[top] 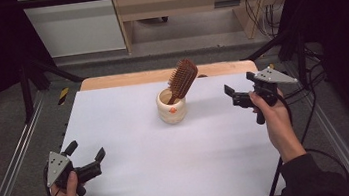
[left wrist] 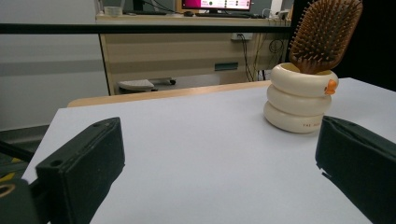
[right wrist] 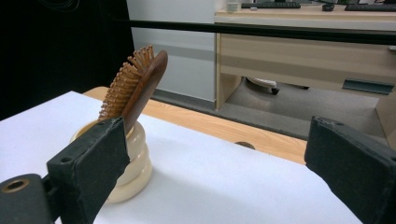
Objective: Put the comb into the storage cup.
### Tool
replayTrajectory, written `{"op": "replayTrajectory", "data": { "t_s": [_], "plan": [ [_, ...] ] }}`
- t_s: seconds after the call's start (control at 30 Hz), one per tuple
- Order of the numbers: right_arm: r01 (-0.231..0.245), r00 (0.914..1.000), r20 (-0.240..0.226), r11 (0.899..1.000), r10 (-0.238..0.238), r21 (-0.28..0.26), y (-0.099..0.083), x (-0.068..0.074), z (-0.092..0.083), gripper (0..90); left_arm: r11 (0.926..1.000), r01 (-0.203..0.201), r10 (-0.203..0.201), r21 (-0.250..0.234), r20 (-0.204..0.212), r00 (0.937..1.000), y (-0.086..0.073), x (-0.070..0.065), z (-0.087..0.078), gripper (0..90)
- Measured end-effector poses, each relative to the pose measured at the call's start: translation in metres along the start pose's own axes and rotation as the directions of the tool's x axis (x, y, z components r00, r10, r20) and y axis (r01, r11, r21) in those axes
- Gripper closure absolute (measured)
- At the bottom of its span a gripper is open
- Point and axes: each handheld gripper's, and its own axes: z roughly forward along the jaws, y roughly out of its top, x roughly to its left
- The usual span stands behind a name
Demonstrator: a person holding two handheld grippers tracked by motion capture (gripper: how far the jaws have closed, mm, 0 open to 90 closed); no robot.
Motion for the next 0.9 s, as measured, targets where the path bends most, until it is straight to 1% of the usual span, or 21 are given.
{"op": "replayTrajectory", "data": {
  "t_s": [0.03, 0.07, 0.47, 0.53, 0.9],
  "plan": [
    [0.000, 1.0000, 0.000, 1.000, 0.000, 0.000, 0.000, 0.000, 0.000, 6.5, 1.0000, 0.000, 0.000, 0.000, 0.000, 1.0000, 0.000, 0.000, 0.000, 1.6],
    [0.006, 1.0000, 0.003, 1.000, -0.006, 0.001, -0.002, -0.001, -0.004, 6.4, 1.0000, -0.001, 0.001, 0.000, 0.000, 1.0000, 0.000, 0.000, 0.000, 1.6],
    [0.006, 0.9999, 0.011, 1.000, -0.006, 0.000, -0.014, -0.006, -0.023, 5.9, 1.0000, 0.000, 0.000, 0.001, 0.000, 1.0000, 0.000, 0.000, 0.000, 1.6],
    [0.006, 0.9999, 0.014, 1.000, -0.006, 0.000, -0.018, -0.008, -0.028, 5.8, 1.0000, 0.001, -0.001, 0.001, 0.000, 1.0000, 0.000, 0.001, 0.000, 1.6],
    [-0.026, 0.9993, 0.028, 1.000, 0.026, -0.012, -0.034, -0.016, -0.045, 5.8, 1.0000, 0.002, -0.002, -0.001, 0.004, 1.0000, 0.000, 0.001, -0.001, 1.6]
  ]
}}
